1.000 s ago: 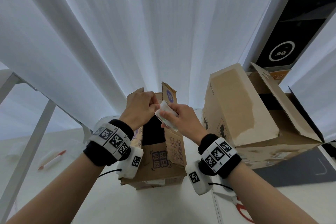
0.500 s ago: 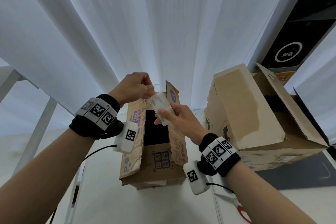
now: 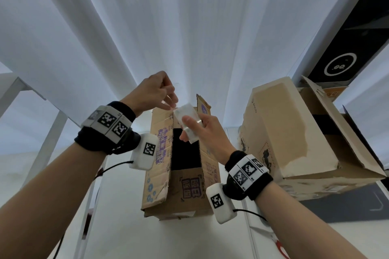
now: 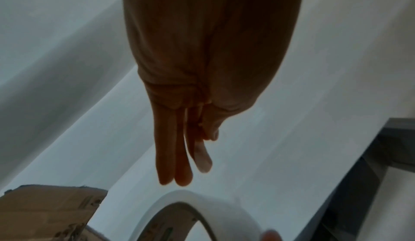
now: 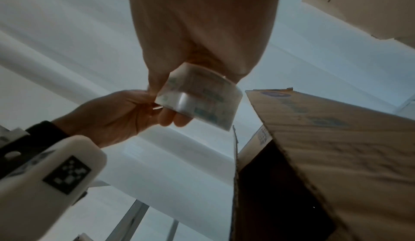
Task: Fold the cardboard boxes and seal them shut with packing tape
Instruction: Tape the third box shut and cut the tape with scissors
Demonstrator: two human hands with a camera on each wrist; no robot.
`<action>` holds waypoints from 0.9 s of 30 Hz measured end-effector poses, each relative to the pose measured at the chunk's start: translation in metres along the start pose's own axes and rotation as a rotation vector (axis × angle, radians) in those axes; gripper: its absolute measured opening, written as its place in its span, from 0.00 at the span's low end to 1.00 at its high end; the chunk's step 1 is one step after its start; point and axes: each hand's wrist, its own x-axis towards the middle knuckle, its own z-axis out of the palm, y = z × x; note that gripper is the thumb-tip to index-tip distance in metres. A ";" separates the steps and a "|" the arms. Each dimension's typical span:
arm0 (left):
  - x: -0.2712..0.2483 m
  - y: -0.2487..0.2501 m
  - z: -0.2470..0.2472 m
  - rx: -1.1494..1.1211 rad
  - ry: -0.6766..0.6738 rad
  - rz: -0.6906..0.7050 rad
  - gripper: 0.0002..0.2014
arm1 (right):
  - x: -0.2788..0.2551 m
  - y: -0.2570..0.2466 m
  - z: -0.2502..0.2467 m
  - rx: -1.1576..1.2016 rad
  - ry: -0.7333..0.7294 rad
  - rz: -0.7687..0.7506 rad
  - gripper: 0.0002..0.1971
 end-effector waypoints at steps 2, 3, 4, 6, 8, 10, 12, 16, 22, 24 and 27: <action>0.004 0.000 -0.010 -0.038 -0.026 -0.013 0.05 | 0.003 0.001 0.001 0.009 -0.034 0.012 0.17; 0.006 0.000 -0.015 -0.038 -0.036 -0.011 0.05 | 0.003 0.003 0.001 0.011 -0.055 0.022 0.15; 0.008 0.000 -0.020 -0.034 -0.049 -0.007 0.04 | 0.004 0.009 0.000 0.010 -0.071 0.026 0.14; 0.012 0.000 -0.025 -0.024 -0.080 0.004 0.04 | 0.007 0.021 -0.005 -0.024 -0.086 0.015 0.11; 0.017 -0.002 -0.025 0.007 -0.115 0.010 0.05 | 0.012 0.033 -0.010 -0.088 -0.069 0.014 0.11; 0.023 -0.005 -0.022 0.053 -0.149 -0.002 0.06 | 0.018 0.041 -0.014 -0.130 -0.021 0.038 0.14; 0.028 -0.012 -0.018 0.061 -0.179 -0.033 0.06 | 0.020 0.049 -0.017 -0.087 0.001 0.077 0.16; 0.040 -0.026 -0.016 0.068 -0.230 -0.117 0.07 | 0.026 0.058 -0.011 -0.097 -0.013 0.124 0.21; 0.055 -0.048 -0.019 0.090 -0.375 -0.264 0.07 | 0.033 0.069 -0.001 0.206 -0.065 0.184 0.20; 0.058 -0.061 -0.020 -0.017 -0.449 -0.311 0.09 | 0.033 0.073 -0.003 0.237 -0.058 0.231 0.24; 0.064 -0.083 -0.021 -0.207 -0.543 -0.336 0.12 | 0.033 0.079 -0.004 0.233 -0.053 0.281 0.28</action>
